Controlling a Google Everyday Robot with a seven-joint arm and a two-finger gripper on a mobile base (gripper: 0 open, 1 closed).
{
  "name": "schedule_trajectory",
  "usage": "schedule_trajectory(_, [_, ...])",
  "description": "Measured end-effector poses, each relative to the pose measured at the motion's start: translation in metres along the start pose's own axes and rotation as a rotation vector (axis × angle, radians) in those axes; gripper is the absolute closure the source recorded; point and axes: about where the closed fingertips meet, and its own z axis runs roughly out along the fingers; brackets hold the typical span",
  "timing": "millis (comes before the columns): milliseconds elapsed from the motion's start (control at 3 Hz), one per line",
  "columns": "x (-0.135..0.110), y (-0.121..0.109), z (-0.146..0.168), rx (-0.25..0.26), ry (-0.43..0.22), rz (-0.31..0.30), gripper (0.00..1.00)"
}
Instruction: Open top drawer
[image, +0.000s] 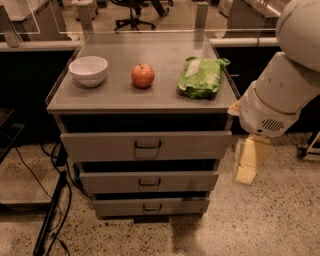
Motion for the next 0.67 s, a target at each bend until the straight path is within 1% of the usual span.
schedule_trajectory(333, [0.000, 0.000, 0.000, 0.000, 0.000, 0.000, 0.00])
schedule_trajectory(667, [-0.011, 0.018, 0.058, -0.078, 0.011, -0.013, 0.00])
